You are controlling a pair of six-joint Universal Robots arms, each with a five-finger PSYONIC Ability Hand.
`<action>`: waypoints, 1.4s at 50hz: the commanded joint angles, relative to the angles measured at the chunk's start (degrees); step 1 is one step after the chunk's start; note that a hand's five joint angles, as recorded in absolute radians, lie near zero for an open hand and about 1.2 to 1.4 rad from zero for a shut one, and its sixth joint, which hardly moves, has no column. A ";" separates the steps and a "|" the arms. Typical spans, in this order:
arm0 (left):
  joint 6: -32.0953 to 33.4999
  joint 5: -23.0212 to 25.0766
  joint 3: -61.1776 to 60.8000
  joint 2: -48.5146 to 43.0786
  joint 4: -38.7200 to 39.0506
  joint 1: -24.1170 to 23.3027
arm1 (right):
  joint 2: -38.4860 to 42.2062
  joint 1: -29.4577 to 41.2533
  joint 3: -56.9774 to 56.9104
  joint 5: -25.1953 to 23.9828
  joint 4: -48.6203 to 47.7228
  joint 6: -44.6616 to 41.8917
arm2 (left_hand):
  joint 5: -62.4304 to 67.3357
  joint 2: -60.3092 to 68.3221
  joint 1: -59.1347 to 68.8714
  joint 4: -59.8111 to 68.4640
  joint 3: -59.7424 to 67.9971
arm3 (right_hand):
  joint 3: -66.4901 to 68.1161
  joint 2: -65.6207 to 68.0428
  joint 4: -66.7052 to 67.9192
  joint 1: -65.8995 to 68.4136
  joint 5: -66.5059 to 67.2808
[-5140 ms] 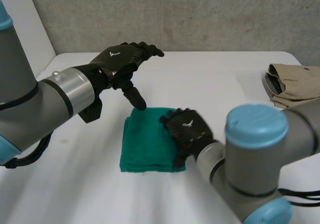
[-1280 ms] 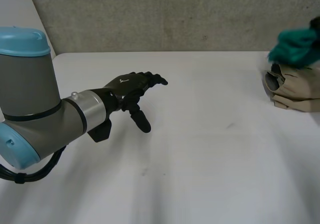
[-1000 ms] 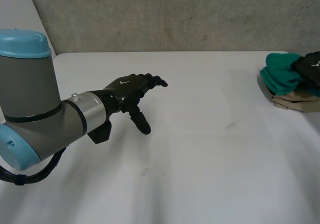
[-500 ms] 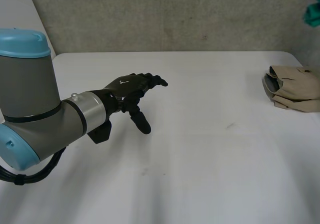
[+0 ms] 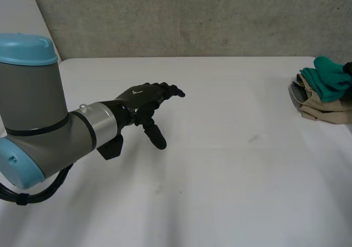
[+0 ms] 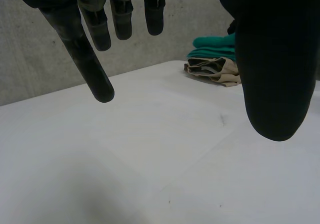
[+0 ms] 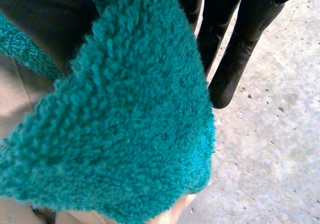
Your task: Fold the laundry.
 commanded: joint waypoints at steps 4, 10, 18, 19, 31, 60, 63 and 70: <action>0.00 0.00 -0.26 0.17 -0.01 -0.19 | -5.80 -0.17 2.77 -1.85 12.75 -0.34 | -1.97 -1.71 -1.83 -30.88 -1.88 | -56.24 -55.76 -56.89 -41.14 -52.73; 0.00 0.00 -0.18 0.97 -0.01 -0.20 | -12.31 -1.67 4.62 5.78 19.44 -2.89 | -1.97 -1.71 -1.83 -30.88 -1.88 | -57.45 -56.97 -58.10 -42.35 -53.94; 0.00 -0.09 0.09 4.21 0.26 0.42 | -20.48 -1.58 5.24 29.40 23.48 -4.30 | -1.97 -1.71 -1.83 -30.88 -1.88 | -57.45 -56.97 -58.10 -42.35 -53.94; 0.00 -0.09 0.09 4.74 0.43 0.51 | -21.36 -1.49 5.06 31.09 23.57 -4.21 | -1.97 -1.71 -1.83 -30.88 -1.88 | -57.45 -56.97 -58.10 -42.35 -53.94; 0.26 -6.66 -0.35 14.93 4.56 6.12 | -35.42 15.20 13.48 31.64 19.36 13.79 | -1.97 -1.71 -1.83 -30.88 -1.88 | -57.45 -56.97 -58.10 -42.35 -53.94; 0.09 -9.93 -13.01 18.37 8.87 10.00 | -58.11 36.39 57.70 37.79 -2.00 19.87 | -2.81 -2.55 -2.68 -31.72 -2.73 | -57.45 -56.97 -58.10 -42.35 -53.94; 0.00 -10.02 -13.18 18.37 9.48 9.91 | -58.55 36.21 58.14 37.70 -2.18 20.04 | -2.81 -2.55 -2.68 -31.72 -2.73 | -57.45 -56.97 -58.10 -42.35 -53.94; 0.00 -10.19 -18.18 18.55 16.15 9.82 | -57.76 36.56 63.23 37.26 -7.18 20.75 | -2.81 -2.55 -2.68 -31.72 -2.73 | -57.45 -56.97 -58.10 -42.35 -53.94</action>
